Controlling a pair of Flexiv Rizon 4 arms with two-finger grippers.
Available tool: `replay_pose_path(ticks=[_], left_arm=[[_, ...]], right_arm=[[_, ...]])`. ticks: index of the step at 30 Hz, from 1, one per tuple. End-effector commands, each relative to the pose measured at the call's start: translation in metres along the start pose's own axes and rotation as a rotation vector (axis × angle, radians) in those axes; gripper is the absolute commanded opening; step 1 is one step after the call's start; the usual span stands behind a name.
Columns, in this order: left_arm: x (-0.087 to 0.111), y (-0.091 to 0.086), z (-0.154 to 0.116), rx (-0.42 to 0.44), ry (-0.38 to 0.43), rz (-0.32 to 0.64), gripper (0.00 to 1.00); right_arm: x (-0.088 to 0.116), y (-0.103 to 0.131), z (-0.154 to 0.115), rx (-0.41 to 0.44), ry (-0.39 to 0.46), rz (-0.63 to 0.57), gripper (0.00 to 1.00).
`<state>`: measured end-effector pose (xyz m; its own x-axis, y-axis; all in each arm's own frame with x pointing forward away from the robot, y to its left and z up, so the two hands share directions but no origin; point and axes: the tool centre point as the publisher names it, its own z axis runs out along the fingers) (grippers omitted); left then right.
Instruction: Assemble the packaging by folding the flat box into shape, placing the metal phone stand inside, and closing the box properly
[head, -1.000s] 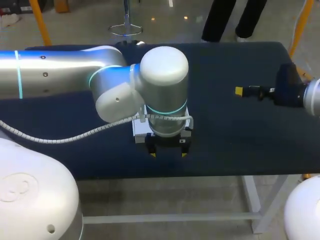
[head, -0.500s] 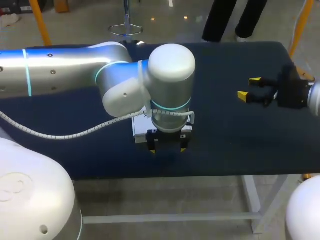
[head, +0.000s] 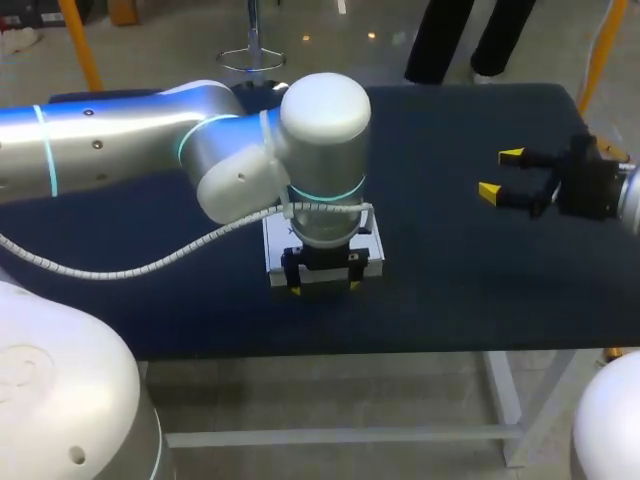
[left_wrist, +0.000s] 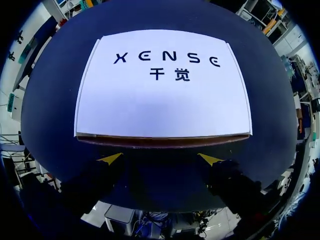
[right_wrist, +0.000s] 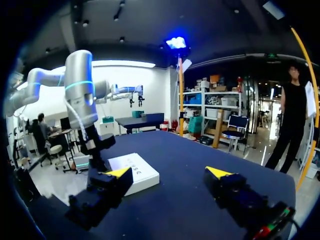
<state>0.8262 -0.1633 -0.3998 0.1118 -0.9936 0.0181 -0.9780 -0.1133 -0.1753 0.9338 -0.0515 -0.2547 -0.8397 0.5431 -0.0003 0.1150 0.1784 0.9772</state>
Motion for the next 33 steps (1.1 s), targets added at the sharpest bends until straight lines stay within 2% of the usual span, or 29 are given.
replay_pose_path(ticks=[1,21,33], left_arm=[[-0.003,-0.01,0.002,-0.005,0.001,-0.002,1.0],[-0.001,-0.057,0.011,0.011,-0.034,-0.015,1.0],[0.002,-0.099,0.019,0.016,-0.047,-0.026,1.0]], right_arm=[[0.002,-0.001,-0.002,-0.01,-0.001,-0.002,1.0],[0.002,-0.001,-0.002,-0.01,-0.001,-0.002,1.0],[0.002,-0.001,-0.002,-0.01,-0.001,-0.002,1.0]])
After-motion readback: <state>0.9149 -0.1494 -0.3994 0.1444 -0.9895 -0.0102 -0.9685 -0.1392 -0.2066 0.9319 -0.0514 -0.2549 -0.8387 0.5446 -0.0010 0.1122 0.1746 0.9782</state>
